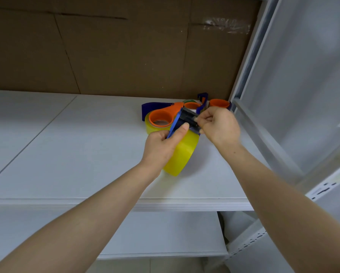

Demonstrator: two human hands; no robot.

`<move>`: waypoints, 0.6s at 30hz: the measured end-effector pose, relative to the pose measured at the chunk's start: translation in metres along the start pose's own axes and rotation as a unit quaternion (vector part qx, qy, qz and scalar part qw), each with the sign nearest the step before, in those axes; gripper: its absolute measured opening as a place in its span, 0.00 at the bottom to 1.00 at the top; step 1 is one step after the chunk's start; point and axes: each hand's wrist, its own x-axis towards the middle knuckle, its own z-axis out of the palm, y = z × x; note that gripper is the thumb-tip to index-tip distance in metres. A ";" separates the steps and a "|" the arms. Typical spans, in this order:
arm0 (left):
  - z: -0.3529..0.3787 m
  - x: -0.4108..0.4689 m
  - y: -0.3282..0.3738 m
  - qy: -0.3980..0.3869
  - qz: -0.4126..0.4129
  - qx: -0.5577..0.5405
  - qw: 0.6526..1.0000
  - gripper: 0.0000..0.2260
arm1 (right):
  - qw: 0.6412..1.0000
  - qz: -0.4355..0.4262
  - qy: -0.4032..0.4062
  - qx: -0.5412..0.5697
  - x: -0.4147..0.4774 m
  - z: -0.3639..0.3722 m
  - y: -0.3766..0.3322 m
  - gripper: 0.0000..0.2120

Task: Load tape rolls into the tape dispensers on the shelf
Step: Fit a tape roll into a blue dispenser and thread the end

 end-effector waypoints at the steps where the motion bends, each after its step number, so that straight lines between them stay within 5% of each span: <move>1: 0.000 0.001 0.001 -0.008 0.003 0.013 1.000 0.20 | 1.000 -0.015 0.006 -0.021 0.000 0.000 0.000 0.04; 7: -0.003 -0.003 0.004 -0.142 0.018 0.047 0.989 0.09 | 0.996 -0.055 0.029 -0.065 0.005 0.003 0.001 0.06; 14: -0.005 -0.002 0.000 -0.109 0.035 0.023 0.993 0.03 | 0.994 -0.081 0.048 -0.054 0.009 0.010 -0.002 0.08; 18: -0.007 -0.001 0.004 -0.094 0.024 0.010 0.995 0.11 | 0.994 -0.088 0.057 -0.035 0.012 0.010 -0.003 0.09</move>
